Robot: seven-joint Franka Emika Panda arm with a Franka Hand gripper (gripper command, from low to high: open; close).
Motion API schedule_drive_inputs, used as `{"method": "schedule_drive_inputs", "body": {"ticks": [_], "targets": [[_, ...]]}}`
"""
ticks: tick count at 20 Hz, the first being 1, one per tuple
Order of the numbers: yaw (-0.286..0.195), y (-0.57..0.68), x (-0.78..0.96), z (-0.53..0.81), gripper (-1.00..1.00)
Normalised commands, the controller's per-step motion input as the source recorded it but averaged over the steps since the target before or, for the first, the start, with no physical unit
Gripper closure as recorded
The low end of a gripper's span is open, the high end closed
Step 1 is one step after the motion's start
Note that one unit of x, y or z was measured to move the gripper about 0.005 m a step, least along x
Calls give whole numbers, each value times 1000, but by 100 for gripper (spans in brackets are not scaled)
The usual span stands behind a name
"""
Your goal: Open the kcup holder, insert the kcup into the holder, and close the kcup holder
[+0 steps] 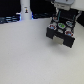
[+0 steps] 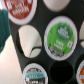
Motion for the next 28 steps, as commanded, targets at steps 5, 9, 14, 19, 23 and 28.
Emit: {"method": "schedule_drive_inputs", "body": {"ticks": [5,9,14,19,23,28], "targets": [[8,-441,666,240,-100],[0,-385,747,196,-100],[6,-225,776,23,-100],[33,-59,573,-163,-100],[97,96,180,-191,-100],[220,184,33,-280,-100]]}}
